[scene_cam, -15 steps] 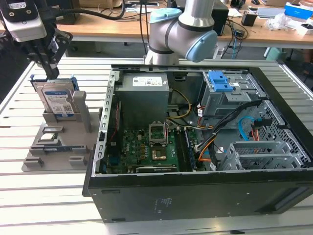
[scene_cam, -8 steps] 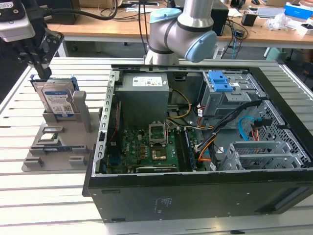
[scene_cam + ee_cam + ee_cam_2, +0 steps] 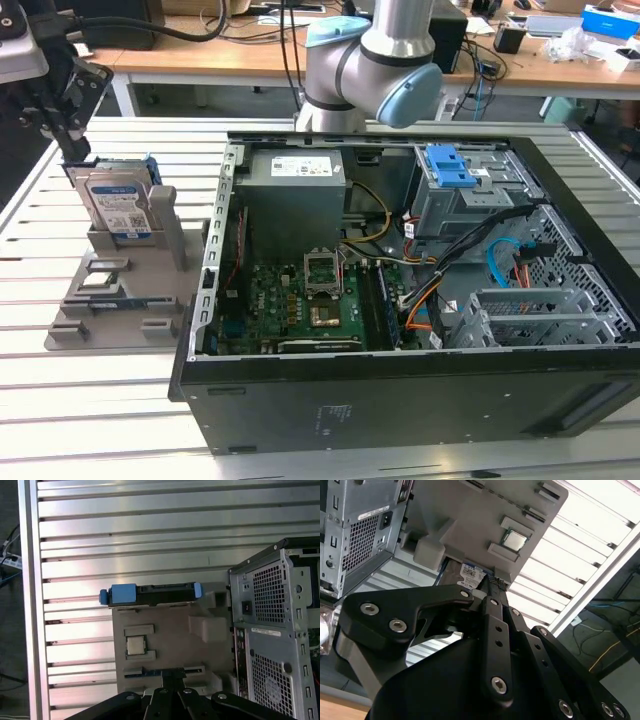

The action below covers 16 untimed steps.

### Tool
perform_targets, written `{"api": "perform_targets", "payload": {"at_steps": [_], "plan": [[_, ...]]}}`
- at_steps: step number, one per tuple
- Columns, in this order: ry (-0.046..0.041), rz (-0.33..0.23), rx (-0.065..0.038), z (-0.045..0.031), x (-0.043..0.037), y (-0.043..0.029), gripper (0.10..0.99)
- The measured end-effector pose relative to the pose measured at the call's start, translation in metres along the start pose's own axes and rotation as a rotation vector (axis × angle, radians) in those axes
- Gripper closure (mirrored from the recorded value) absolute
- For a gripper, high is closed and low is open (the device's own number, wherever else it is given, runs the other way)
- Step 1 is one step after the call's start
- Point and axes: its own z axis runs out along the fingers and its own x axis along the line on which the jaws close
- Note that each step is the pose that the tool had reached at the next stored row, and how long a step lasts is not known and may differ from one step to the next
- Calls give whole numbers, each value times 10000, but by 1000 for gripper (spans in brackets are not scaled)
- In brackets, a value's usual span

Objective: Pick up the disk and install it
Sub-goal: 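Reach for the disk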

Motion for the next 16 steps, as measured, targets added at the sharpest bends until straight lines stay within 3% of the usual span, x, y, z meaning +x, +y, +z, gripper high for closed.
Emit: {"api": "perform_targets", "payload": {"at_steps": [12, 16], "plan": [[0, 0, 0, -6, 238, -18, 980], [0, 0, 0, -10, 372, -28, 980]]}}
